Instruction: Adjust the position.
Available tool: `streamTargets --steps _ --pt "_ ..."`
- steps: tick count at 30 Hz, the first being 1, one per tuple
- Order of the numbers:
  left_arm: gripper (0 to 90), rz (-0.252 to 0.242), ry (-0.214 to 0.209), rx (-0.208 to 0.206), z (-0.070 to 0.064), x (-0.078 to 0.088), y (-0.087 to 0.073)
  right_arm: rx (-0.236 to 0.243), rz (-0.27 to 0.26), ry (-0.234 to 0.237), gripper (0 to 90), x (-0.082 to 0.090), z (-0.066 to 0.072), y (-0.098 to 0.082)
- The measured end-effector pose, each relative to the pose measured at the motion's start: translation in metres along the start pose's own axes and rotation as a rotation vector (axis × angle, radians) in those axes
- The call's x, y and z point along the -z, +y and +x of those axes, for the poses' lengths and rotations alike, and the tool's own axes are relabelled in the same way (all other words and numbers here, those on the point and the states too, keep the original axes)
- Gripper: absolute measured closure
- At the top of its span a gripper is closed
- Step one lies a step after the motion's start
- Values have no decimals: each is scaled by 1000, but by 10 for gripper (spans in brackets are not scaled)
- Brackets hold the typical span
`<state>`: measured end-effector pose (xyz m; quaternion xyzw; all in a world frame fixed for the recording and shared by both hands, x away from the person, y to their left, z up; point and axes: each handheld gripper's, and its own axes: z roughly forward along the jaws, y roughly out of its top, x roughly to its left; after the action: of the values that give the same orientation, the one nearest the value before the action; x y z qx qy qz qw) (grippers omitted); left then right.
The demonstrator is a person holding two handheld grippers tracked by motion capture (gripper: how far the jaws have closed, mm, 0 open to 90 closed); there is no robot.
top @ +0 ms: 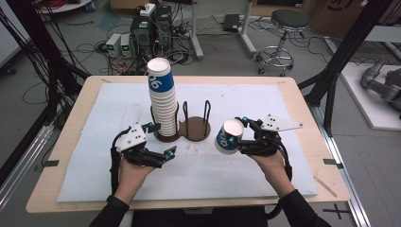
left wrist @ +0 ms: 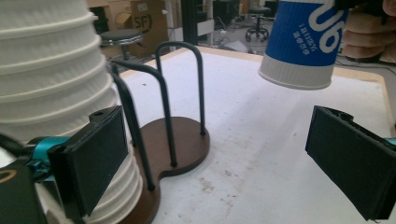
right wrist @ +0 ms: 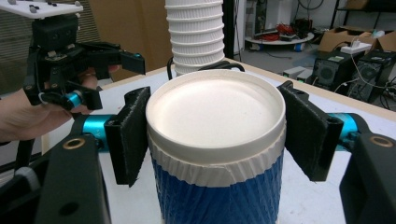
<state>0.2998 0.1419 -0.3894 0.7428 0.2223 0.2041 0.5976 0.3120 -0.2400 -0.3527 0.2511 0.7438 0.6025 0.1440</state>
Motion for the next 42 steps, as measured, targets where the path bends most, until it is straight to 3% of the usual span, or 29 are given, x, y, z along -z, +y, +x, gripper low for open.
streamTargets --steps 7,19,28,34,42 --pt "56 4 -75 4 -9 -16 0 4 -8 14 303 0 2 1" --pt "56 21 -136 -4 -26 -33 -1 24 0 44 303 0 7 0" --pt "56 46 -214 8 -40 -52 -6 26 4 94 303 -6 13 0" --pt "56 25 -269 31 -45 -62 -7 26 16 138 302 -11 18 -1" --pt "56 15 -309 27 -52 -75 -7 12 31 195 303 -15 22 -4"
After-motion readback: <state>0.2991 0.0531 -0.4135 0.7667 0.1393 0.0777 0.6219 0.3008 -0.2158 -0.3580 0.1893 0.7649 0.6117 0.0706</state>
